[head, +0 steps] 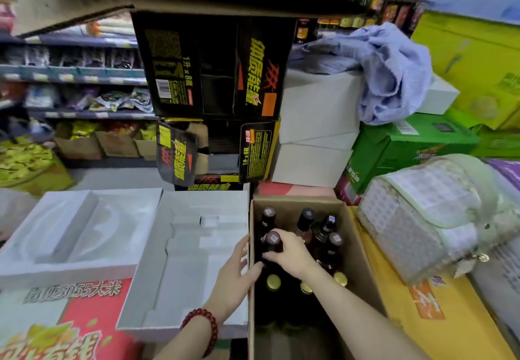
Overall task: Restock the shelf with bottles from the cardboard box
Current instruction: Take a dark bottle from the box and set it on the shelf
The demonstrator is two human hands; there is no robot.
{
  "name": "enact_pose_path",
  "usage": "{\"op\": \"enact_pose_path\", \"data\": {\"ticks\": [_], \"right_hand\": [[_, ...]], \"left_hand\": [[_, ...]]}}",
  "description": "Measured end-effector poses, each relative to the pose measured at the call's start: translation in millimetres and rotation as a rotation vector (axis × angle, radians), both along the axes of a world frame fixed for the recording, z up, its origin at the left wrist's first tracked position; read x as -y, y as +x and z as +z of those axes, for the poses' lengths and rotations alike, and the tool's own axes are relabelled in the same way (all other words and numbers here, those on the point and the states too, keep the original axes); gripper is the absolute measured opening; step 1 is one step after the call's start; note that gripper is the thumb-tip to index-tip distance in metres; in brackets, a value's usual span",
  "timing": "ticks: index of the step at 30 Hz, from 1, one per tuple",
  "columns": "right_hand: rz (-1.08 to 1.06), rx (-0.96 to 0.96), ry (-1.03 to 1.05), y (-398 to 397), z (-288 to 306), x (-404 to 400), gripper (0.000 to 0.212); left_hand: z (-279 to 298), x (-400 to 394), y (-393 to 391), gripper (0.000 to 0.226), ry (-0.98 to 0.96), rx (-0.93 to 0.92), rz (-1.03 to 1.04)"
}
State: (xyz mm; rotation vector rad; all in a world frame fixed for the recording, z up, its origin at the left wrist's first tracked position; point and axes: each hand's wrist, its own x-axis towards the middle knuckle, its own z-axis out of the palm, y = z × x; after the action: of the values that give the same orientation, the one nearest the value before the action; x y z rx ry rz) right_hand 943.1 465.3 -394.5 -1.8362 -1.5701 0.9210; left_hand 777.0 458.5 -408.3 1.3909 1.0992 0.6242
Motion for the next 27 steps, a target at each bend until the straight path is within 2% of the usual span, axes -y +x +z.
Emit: {"op": "enact_pose_path", "data": {"ticks": [6, 10, 14, 18, 22, 27], "right_hand": [[-0.050, -0.010, 0.042, 0.7, 7.0, 2.7, 0.024], [-0.048, -0.033, 0.087, 4.1, 34.8, 1.1, 0.023], [-0.075, -0.114, 0.138, 13.5, 86.4, 1.3, 0.016], [-0.104, -0.202, 0.166, 23.0, 151.3, 7.1, 0.019], [-0.168, -0.200, 0.299, 34.5, 218.9, 13.6, 0.022], [-0.265, -0.136, 0.486, 54.8, 290.2, 30.9, 0.026]], "left_hand": [[4.1, 1.4, 1.3, 0.054, -0.007, -0.032, -0.009], [9.3, 3.7, 2.1, 0.060, 0.014, -0.092, -0.015], [29.8, 5.0, 5.8, 0.071, 0.037, -0.188, -0.064], [75.0, 3.6, 14.6, 0.081, 0.172, -0.272, -0.064], [123.2, -5.1, 25.5, 0.102, 0.210, -0.255, -0.158], [171.0, -5.3, 53.3, 0.097, 0.159, -0.109, -0.314]]}}
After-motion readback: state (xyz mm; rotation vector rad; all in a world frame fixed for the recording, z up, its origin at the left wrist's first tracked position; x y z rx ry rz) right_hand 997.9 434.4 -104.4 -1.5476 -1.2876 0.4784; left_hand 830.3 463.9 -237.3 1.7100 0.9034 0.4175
